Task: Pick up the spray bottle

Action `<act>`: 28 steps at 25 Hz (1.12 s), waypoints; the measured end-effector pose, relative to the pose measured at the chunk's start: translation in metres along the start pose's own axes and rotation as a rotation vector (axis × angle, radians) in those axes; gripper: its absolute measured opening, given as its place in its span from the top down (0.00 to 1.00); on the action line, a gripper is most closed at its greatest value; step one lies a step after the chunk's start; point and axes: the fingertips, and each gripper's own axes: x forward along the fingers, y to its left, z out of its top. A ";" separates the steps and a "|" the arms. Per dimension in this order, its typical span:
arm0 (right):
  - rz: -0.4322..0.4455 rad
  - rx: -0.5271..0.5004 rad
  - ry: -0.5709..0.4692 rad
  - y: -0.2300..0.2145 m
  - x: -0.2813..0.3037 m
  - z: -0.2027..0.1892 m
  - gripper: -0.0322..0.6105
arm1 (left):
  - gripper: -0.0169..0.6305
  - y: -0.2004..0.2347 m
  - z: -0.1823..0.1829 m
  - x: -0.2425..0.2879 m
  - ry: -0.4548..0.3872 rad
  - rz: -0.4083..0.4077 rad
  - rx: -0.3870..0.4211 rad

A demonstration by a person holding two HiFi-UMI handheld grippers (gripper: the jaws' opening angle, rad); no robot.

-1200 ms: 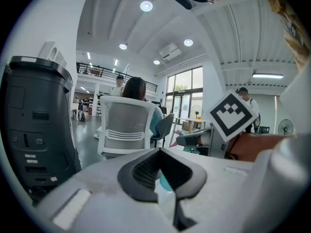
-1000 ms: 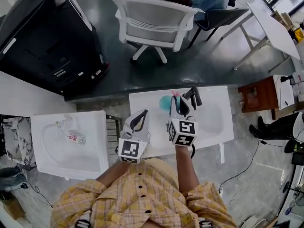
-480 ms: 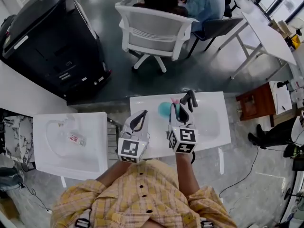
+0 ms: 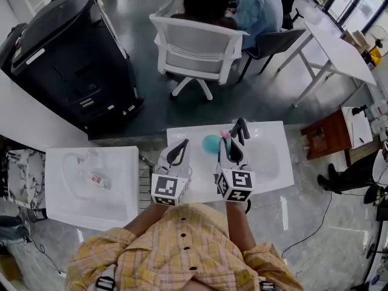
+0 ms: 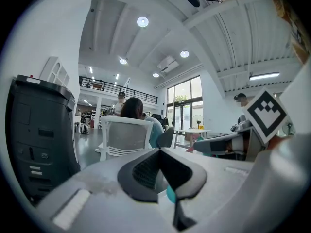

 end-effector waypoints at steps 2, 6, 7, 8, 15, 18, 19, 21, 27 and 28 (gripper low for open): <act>0.003 -0.002 -0.011 0.000 -0.004 0.003 0.85 | 0.98 -0.002 0.003 0.000 -0.004 0.001 0.006; 0.012 0.002 -0.029 -0.002 -0.010 0.008 0.85 | 0.98 -0.005 0.007 0.000 -0.010 0.005 0.009; 0.014 0.002 -0.032 -0.002 -0.012 0.009 0.85 | 0.98 -0.006 0.008 -0.001 -0.011 0.006 0.005; 0.015 0.003 -0.034 -0.002 -0.013 0.010 0.85 | 0.98 -0.006 0.010 -0.001 -0.013 0.006 -0.002; 0.022 0.006 -0.050 -0.001 -0.014 0.013 0.85 | 0.98 -0.003 0.016 0.000 -0.026 0.014 -0.005; 0.029 0.006 -0.056 0.000 -0.015 0.014 0.85 | 0.98 -0.002 0.018 0.000 -0.028 0.019 -0.007; 0.031 0.004 -0.059 0.001 -0.015 0.015 0.85 | 0.98 -0.002 0.018 0.001 -0.028 0.020 -0.007; 0.032 0.002 -0.065 0.001 -0.016 0.017 0.85 | 0.98 -0.002 0.017 0.000 -0.026 0.022 -0.006; 0.031 -0.002 -0.066 0.001 -0.016 0.017 0.85 | 0.98 0.000 0.015 -0.002 -0.026 0.026 -0.004; 0.031 -0.003 -0.066 0.001 -0.015 0.017 0.85 | 0.98 0.001 0.015 -0.002 -0.027 0.027 -0.004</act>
